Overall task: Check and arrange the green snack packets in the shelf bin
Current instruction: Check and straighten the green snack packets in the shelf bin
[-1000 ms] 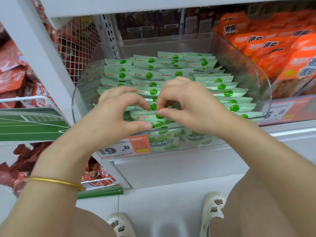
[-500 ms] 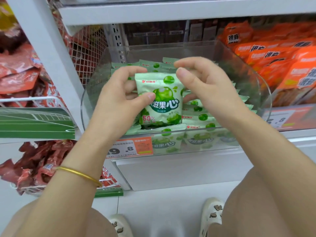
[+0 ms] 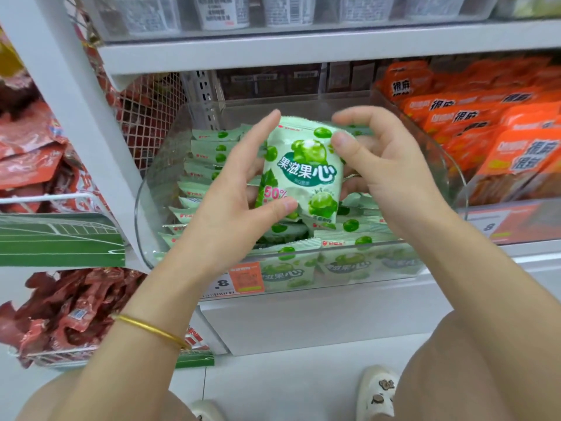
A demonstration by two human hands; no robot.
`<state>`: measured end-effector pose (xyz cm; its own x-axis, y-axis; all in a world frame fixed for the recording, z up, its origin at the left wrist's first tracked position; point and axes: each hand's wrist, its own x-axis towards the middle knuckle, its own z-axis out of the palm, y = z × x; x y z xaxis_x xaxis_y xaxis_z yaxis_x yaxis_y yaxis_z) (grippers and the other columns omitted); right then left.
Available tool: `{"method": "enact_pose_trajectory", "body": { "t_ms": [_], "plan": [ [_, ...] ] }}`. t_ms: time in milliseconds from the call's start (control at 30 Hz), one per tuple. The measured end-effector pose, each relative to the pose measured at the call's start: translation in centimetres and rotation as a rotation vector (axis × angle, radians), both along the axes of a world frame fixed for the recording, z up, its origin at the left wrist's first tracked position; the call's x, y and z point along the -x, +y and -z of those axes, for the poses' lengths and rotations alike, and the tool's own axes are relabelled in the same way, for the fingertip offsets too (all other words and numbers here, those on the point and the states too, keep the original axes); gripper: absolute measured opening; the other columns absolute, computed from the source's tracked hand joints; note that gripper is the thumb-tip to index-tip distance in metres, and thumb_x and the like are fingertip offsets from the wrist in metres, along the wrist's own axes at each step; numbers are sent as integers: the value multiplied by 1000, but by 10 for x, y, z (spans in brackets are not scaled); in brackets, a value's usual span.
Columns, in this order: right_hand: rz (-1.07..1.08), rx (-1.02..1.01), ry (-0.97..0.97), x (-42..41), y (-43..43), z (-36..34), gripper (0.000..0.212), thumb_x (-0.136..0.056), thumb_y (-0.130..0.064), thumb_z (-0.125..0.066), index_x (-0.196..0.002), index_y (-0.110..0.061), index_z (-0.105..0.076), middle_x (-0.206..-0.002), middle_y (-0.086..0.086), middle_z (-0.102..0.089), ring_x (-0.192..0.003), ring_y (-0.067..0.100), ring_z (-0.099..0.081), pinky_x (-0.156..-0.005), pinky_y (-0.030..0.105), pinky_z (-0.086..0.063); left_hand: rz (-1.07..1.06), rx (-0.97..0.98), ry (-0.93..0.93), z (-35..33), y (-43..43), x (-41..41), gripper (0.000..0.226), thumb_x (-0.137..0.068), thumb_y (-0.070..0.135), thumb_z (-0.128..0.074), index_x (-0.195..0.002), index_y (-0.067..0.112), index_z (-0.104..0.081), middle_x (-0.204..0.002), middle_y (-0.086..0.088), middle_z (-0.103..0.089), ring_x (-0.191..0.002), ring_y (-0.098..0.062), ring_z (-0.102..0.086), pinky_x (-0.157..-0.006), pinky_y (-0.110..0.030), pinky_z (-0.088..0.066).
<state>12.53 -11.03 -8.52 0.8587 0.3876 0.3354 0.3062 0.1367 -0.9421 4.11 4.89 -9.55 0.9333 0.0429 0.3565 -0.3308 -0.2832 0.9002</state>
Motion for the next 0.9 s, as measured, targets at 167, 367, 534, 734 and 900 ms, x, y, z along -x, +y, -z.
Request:
{"method": "enact_pose_trajectory", "body": {
  "t_ms": [167,367,534,734,900],
  "plan": [
    [-148,0,-31,0,-4,-1,27,-95,-13,-50,-117,-26,-58,-97,-7,-66,-75,6,-62,-50,22,-50,-34,-40,11,2,2,0,81,-85,-2,-63,-138,50,-31,-143,26,-33,-134,-3,-36,-102,-32,-45],
    [-87,-50,21,-3,-1,2,21,-92,-6,-54,-98,-20,-69,-82,-5,-70,-69,10,-61,-49,22,-50,-35,-34,-14,-1,1,1,72,-83,6,-62,-134,47,-32,-127,7,-53,-113,-8,-58,-94,-32,-50],
    [-41,-97,63,0,4,2,21,-92,-4,-54,-102,-18,-65,-83,-3,-69,-68,11,-64,-52,25,-53,-326,-448,-131,7,3,0,51,-82,33,-60,-131,33,-44,-124,16,-43,-120,-4,-40,-105,-25,-34],
    [-170,-145,139,2,6,2,22,-88,-24,-58,-108,-16,-63,-94,5,-67,-74,18,-65,-57,28,-55,-354,-600,-68,7,-1,2,75,-67,65,-55,-135,38,-36,-129,23,-36,-122,-1,-29,-103,-14,-19],
    [-212,-128,176,-2,4,0,33,-97,-25,-38,-114,-19,-65,-99,5,-66,-80,24,-67,-67,35,-56,-324,-360,-38,4,-2,4,34,-87,34,-57,-116,34,-39,-106,30,-55,-97,8,-53,-80,-16,-42]
  ]
}}
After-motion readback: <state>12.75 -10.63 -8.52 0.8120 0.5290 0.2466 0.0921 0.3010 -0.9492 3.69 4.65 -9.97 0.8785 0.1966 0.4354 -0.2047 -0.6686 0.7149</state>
